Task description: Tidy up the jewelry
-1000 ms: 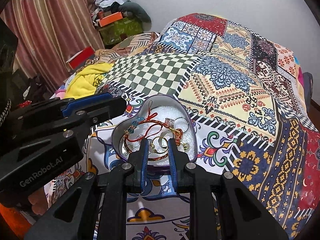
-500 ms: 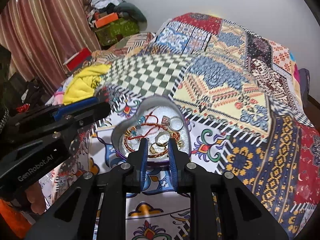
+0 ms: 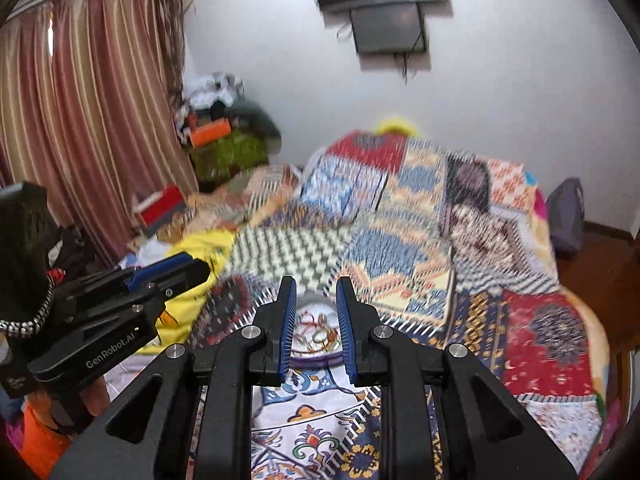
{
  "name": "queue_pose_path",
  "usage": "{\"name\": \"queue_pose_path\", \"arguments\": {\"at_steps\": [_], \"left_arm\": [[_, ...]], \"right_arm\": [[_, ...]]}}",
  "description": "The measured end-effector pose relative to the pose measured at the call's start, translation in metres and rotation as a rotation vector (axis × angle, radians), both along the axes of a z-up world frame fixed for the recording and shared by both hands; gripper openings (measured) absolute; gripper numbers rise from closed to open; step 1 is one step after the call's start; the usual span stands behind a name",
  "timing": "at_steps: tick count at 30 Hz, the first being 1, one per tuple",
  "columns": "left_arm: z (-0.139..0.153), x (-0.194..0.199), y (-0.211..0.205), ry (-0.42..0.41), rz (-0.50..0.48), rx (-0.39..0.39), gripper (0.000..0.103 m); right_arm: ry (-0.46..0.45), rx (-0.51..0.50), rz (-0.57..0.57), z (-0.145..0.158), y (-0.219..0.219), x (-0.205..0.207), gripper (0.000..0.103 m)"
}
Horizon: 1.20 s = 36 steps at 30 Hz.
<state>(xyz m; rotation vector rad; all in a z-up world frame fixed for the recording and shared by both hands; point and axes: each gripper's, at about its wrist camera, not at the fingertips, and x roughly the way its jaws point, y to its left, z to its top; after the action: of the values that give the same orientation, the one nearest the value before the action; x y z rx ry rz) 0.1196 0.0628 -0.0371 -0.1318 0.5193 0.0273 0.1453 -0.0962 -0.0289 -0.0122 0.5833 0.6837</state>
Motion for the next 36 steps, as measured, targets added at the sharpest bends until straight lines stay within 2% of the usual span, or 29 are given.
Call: {"name": "queue_pose_path", "arguments": {"at_steps": [3, 8, 10, 11, 12, 17, 22, 26, 28, 36], "left_arm": [[0.025, -0.03, -0.009, -0.083, 0.014, 0.031, 0.032], [0.06, -0.079, -0.024, -0.217, 0.033, 0.094, 0.048], [0.069, -0.094, -0.029, -0.257, 0.044, 0.111, 0.058], [0.073, -0.101, -0.032, -0.274, 0.05, 0.115, 0.06], [0.076, -0.107, -0.033, -0.285, 0.054, 0.117, 0.062], [0.083, -0.127, -0.037, -0.312, 0.063, 0.115, 0.071], [0.086, -0.137, -0.038, -0.319, 0.072, 0.111, 0.089], [0.087, -0.145, -0.038, -0.33, 0.084, 0.102, 0.096], [0.088, -0.149, -0.039, -0.333, 0.091, 0.098, 0.099], [0.084, -0.153, -0.037, -0.325, 0.106, 0.086, 0.1]], "right_arm": [[-0.064, 0.028, -0.03, 0.02, -0.011, -0.021, 0.02], [-0.132, 0.091, -0.067, 0.041, -0.028, -0.05, 0.045], [-0.16, 0.103, -0.089, 0.047, -0.033, -0.062, 0.047], [-0.17, 0.105, -0.098, 0.049, -0.034, -0.066, 0.049], [-0.183, 0.107, -0.108, 0.052, -0.036, -0.072, 0.051], [-0.241, 0.105, -0.149, 0.059, -0.041, -0.093, 0.078], [-0.288, 0.08, -0.178, 0.063, -0.042, -0.107, 0.087], [-0.296, 0.075, -0.196, 0.062, -0.043, -0.113, 0.102], [-0.307, 0.078, -0.211, 0.063, -0.044, -0.116, 0.103], [-0.302, 0.072, -0.211, 0.062, -0.046, -0.124, 0.103]]}}
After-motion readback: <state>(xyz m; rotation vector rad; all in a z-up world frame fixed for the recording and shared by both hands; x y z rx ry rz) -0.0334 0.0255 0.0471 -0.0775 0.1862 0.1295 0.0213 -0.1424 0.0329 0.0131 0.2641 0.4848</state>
